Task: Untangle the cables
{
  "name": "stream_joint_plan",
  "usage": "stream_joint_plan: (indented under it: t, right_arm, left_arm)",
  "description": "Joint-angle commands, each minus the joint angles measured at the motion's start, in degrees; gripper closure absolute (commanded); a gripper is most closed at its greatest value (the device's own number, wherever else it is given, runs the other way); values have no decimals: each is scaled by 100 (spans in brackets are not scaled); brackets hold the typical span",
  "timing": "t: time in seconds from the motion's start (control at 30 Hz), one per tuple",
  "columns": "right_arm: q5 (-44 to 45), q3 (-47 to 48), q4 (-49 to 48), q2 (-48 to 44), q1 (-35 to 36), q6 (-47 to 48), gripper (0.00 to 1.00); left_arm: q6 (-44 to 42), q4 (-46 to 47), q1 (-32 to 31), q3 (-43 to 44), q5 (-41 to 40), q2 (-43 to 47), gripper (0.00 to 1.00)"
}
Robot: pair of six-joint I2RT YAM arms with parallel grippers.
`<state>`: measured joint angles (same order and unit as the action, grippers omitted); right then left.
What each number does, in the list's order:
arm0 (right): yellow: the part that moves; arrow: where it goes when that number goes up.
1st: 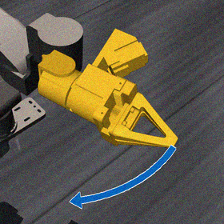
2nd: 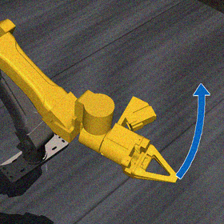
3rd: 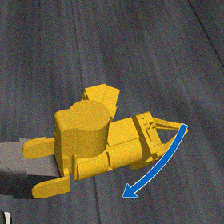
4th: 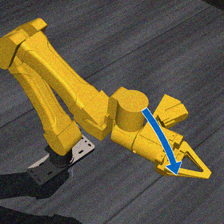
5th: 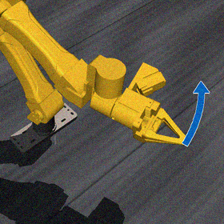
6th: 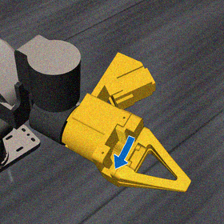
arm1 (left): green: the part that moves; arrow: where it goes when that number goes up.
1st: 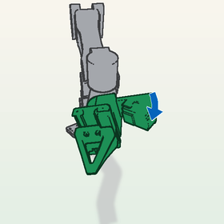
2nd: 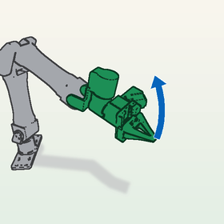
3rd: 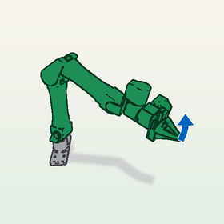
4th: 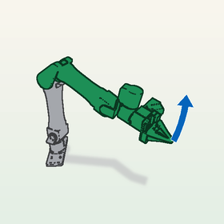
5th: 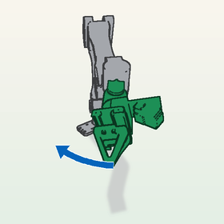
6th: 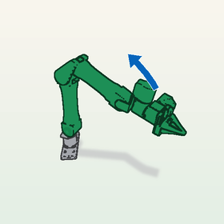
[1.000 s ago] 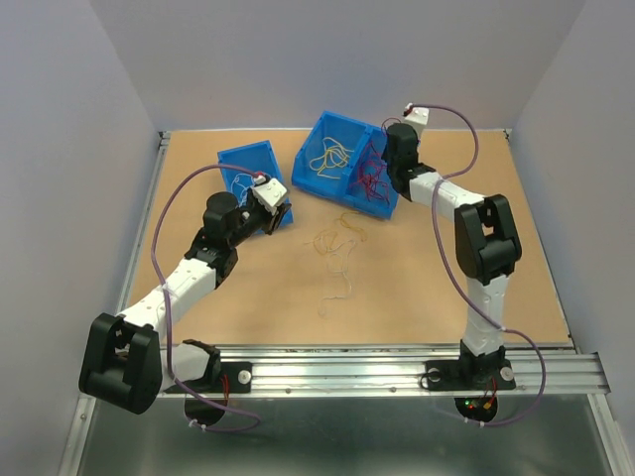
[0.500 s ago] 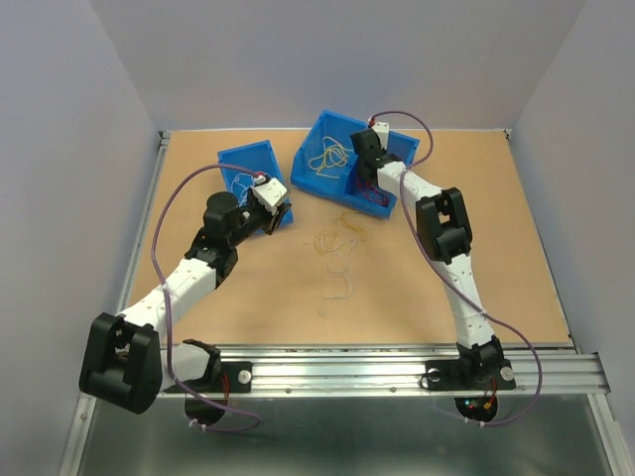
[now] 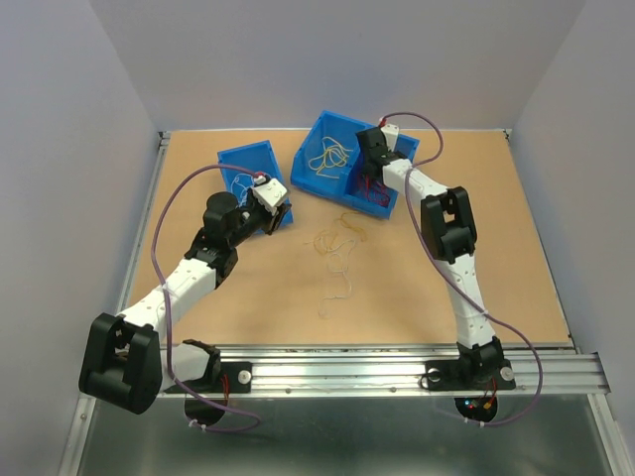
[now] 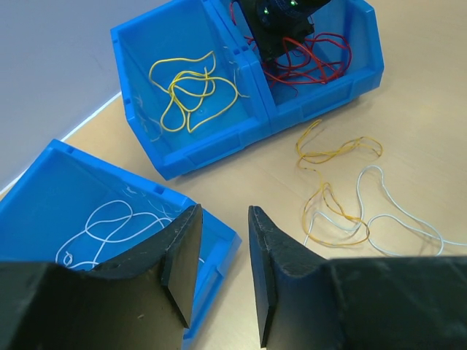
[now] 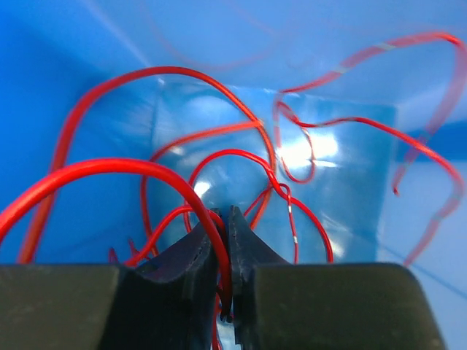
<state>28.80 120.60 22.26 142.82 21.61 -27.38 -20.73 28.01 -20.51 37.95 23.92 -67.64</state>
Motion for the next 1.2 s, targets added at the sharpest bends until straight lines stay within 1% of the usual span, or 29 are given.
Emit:
stream_joint_plan:
  t: [0.0, 0.07, 0.1, 0.13, 0.27, 0.3, 0.4, 0.43, 0.5, 0.53, 0.6, 0.7, 0.73, 0.8, 0.83, 0.87, 0.9, 0.93, 1.0, 1.03, 1.1, 1.13, 1.17]
  right_arm:
    - [328, 25, 437, -579, -51, -40, 85]
    - [390, 95, 454, -851, -51, 109, 80]
    - [433, 96, 446, -957, -51, 136, 72]
    - [425, 87, 446, -1028, -51, 180, 68]
    - [407, -97, 437, -1493, -51, 198, 62]
    - [416, -193, 437, -1564, -51, 189, 52]
    - [399, -343, 402, -1879, -42, 224, 43]
    - [294, -535, 297, -1994, -42, 250, 36]
    - [162, -869, 95, -2266, -16, 390, 27]
    - [74, -1210, -2, -2529, 19, 434, 22]
    - [-58, -1511, -213, -2820, 37, 514, 21]
    - [-663, -2397, -476, -3453, 168, 864, 21]
    - [-795, -3027, -729, -3855, 325, 944, 21]
    - [-1077, -3803, -1047, -4278, 484, 1102, 23]
    - [-1409, -4155, -1231, -4472, 615, 1120, 26]
    - [-1595, -4889, -1598, -4848, 660, 1138, 32]
    - [-1884, -5201, -1785, -5026, 748, 1086, 39]
    - [-1973, -5570, -2135, -5193, 783, 1050, 40]
    - [-2062, -6098, -2462, -5640, 897, 998, 40]
    - [-2167, -6527, -2550, -5756, 994, 971, 39]
    - [-2264, -6785, -2700, -5906, 1065, 971, 35]
    - [-2264, -6925, -2727, -5906, 1152, 980, 29]
    - [-2256, -6962, -2805, -5880, 1179, 997, 26]
  left_arm:
    - [-80, 222, 3, -86, -10, 225, 55]
    - [-115, 223, 3, -113, -10, 268, 53]
    - [-133, 222, 3, -113, -10, 260, 52]
    - [-142, 231, -5, -113, -10, 251, 51]
    - [-203, 223, -32, -95, -28, 137, 45]
    - [-229, 222, -67, -87, -19, 93, 41]
    - [-256, 179, -137, -43, -89, -38, 36]
    - [-282, 144, -189, 1, -142, -65, 35]
    - [-300, 126, -216, 19, -177, -127, 33]
    - [-300, 117, -216, 28, -186, -136, 33]
    - [-317, 91, -225, 54, -221, -162, 32]
    - [-361, 21, -260, 89, -186, -232, 32]
    - [-431, -84, -312, 142, -117, -293, 31]
    - [-476, -234, -374, 229, -28, -382, 31]
    - [-502, -295, -409, 265, 7, -425, 31]
    - [-519, -435, -436, 352, 51, -539, 31]
    - [-546, -506, -514, 405, 77, -601, 31]
    - [-537, -646, -550, 458, 86, -671, 31]
    - [-555, -753, -620, 581, 104, -829, 31]
    - [-563, -788, -655, 608, 95, -856, 31]
    - [-572, -823, -682, 625, 78, -891, 31]
    - [-581, -815, -700, 625, 69, -874, 31]
    - [-581, -806, -700, 617, 60, -865, 31]
